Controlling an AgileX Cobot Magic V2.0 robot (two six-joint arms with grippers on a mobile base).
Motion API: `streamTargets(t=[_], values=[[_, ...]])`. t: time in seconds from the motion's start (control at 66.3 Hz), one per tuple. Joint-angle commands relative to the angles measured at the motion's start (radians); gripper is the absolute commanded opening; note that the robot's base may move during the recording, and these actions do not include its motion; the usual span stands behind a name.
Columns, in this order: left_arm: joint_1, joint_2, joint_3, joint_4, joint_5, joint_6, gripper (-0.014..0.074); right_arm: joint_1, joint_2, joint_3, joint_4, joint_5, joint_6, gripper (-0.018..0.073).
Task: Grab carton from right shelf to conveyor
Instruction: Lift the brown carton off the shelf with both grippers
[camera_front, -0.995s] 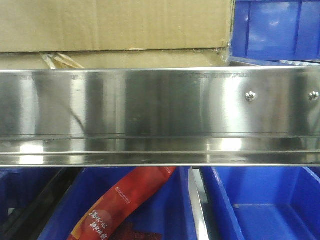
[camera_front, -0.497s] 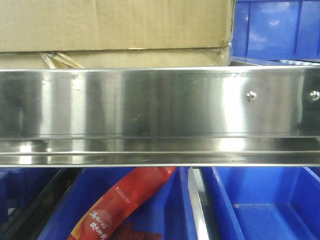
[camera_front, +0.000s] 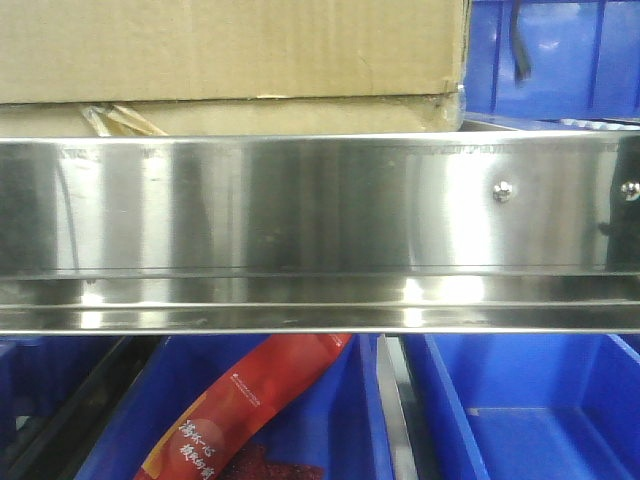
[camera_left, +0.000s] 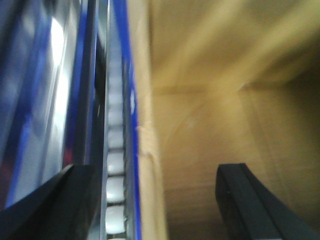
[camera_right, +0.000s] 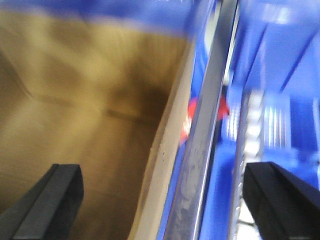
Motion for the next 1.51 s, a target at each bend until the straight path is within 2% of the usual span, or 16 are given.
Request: streamTargets(t=[0.0,0.075,0.151,0.181,0.241,0.256,0.332,0.347,0.407,0.708,0.995,1.145,1.236,1.341,1.492], values=[[0.005,0.025,-0.011,0.001,-0.002,-0.007,0.0402,0.002,0.029,-0.012,0.0,-0.011,0.002,0.0527],[0.005,0.044,-0.011,0.001,-0.002,-0.007,0.0402,0.002,0.053,-0.012,0.0,-0.011,0.002,0.0496],[0.005,0.054,-0.011,0.001,-0.001,-0.007,0.0374,0.002,0.066,-0.012,0.0,-0.011,0.002,0.0375],[0.005,0.054,-0.011,0.003,-0.001,-0.007,0.0342,0.002,0.066,-0.012,0.0,-0.011,0.002,0.0298],[0.005,0.054,-0.011,0.009,0.002,-0.007,0.0234,0.002,0.068,-0.012,0.0,-0.011,0.002,0.0144],[0.005,0.054,-0.013,0.011,0.002,-0.007,0.02,0.002,0.068,-0.012,0.0,-0.011,0.002,0.0079],[0.005,0.054,-0.016,0.02,0.006,-0.007,-0.0027,0.002,0.068,-0.012,0.0,-0.011,0.002,-0.0111],[0.005,0.054,-0.016,0.023,0.006,-0.007,-0.0053,0.002,0.068,-0.012,0.0,-0.011,0.002,-0.01],[0.005,0.054,-0.016,0.032,0.006,-0.007,0.0008,0.002,0.068,-0.012,0.0,-0.011,0.002,-0.006],[0.005,-0.017,-0.016,0.037,0.006,-0.007,-0.0008,0.002,-0.014,-0.012,-0.005,-0.011,0.002,-0.007],[0.003,-0.21,-0.016,-0.043,0.006,-0.007,-0.0008,0.01,-0.217,0.017,0.006,-0.011,0.002,-0.007],[-0.012,-0.295,0.018,-0.046,0.006,-0.013,-0.0008,0.035,-0.361,0.184,0.0,-0.011,0.0,-0.007],[-0.043,-0.354,0.07,-0.044,0.006,-0.029,-0.0008,0.047,-0.456,0.324,0.0,-0.011,0.0,-0.007],[-0.097,-0.426,0.175,-0.04,0.006,-0.038,-0.0008,0.057,-0.562,0.468,0.008,-0.011,0.0,-0.007],[-0.184,-0.511,0.326,-0.031,0.006,-0.092,-0.0009,0.057,-0.668,0.621,0.01,-0.011,0.0,-0.007]])
